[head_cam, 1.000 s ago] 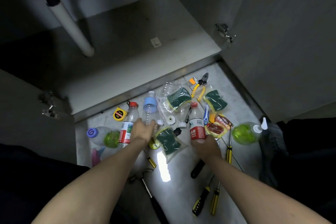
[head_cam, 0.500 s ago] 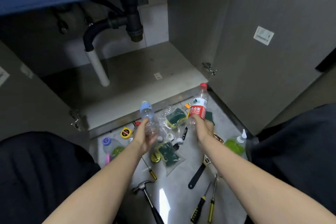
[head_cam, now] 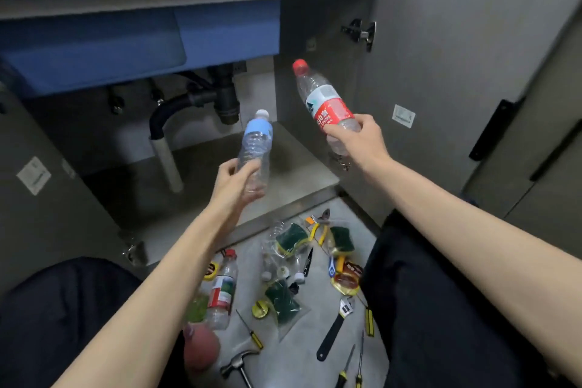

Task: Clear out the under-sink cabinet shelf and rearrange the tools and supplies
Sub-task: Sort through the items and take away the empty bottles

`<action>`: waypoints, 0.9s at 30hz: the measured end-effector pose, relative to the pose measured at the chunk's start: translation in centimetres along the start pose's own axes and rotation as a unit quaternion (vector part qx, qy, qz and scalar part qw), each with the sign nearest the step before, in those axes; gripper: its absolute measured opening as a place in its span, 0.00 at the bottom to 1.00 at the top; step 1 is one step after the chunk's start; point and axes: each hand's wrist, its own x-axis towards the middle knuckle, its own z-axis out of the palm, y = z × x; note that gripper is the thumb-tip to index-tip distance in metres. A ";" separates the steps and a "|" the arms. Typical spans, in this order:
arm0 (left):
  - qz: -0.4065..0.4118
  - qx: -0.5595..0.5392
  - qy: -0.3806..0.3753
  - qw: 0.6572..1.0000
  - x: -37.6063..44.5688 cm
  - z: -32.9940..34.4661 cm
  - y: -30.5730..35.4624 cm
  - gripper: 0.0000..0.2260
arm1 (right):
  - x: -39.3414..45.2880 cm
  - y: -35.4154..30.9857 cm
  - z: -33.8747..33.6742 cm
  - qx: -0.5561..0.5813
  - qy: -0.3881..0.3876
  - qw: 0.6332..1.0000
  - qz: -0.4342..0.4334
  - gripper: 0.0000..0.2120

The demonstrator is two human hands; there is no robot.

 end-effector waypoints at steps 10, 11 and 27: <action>0.228 0.302 -0.118 0.918 -5.2 10.6 6.4 0.22 | -6.2 2.0 -15.7 -0.065 0.120 0.987 -0.083 0.28; 0.234 0.328 -0.145 0.904 -6.0 12.0 6.4 0.22 | -7.7 2.9 -17.4 -0.087 0.141 0.983 -0.082 0.29; 0.200 0.521 -0.486 0.672 -22.1 29.9 -11.3 0.21 | -36.2 14.9 -34.6 -0.274 0.385 0.873 0.120 0.32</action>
